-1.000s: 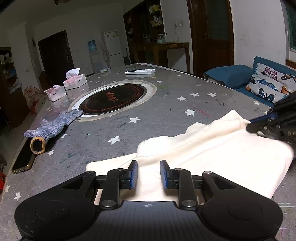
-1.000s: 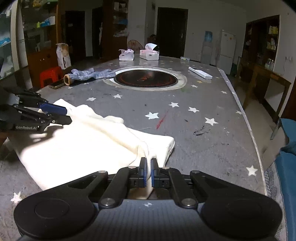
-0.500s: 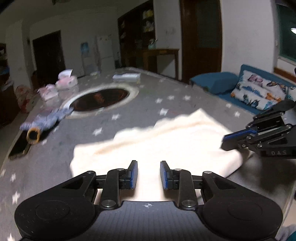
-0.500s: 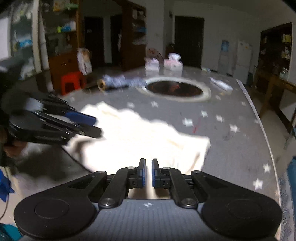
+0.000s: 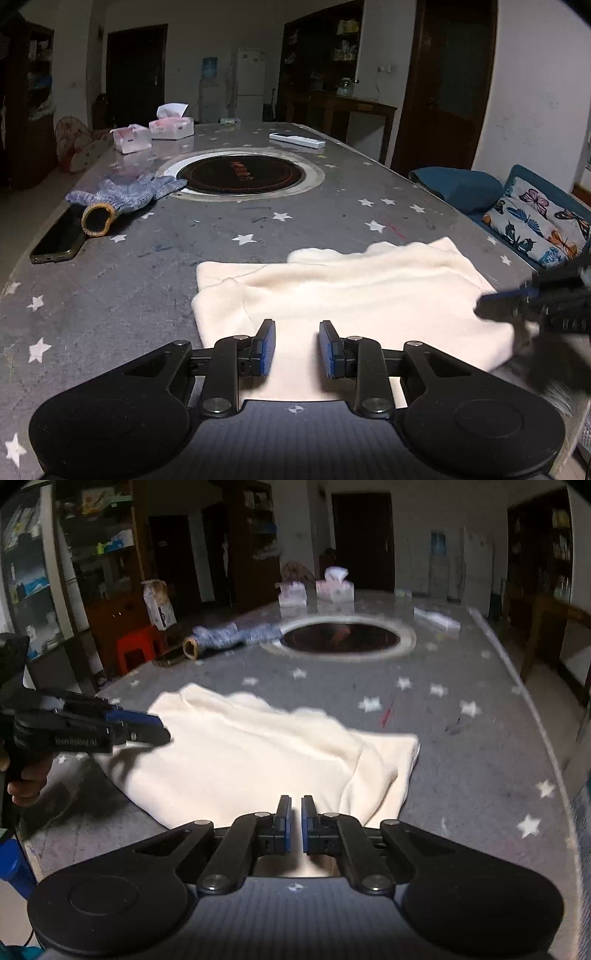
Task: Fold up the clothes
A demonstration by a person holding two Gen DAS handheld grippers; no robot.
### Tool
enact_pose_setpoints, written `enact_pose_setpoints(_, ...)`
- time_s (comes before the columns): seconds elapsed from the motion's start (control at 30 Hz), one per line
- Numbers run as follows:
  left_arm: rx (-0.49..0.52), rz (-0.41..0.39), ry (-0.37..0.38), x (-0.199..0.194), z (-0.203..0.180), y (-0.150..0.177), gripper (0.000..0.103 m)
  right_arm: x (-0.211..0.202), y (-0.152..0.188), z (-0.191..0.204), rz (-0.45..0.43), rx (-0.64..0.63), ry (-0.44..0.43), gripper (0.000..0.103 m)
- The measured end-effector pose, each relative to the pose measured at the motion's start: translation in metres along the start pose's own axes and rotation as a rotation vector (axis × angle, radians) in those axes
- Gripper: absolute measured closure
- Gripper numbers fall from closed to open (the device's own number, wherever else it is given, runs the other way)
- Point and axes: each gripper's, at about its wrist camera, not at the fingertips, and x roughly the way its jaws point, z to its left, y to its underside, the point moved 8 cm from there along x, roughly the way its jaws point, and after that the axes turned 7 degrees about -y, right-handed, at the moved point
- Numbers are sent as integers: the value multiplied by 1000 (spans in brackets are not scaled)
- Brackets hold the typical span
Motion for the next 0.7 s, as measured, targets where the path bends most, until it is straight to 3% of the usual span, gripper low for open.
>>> enact_pose_setpoints(0.13, 2, 3, -10, 6, 3, -14, 74, 1, -1, -4, 21, 9, -5, 99)
enact_pose_setpoints(0.27, 19, 9, 26, 17, -6, -28, 74, 1, -16, -8, 11, -11, 7, 99)
enact_pose_setpoints(0.5, -10, 71, 14, 54, -1, -34, 75, 36, -43, -33, -1, 44, 17, 98)
enact_pose_setpoints(0.7, 6, 51, 6, 49, -2, -36, 74, 51, -43, -40, 31, 59, 32, 98)
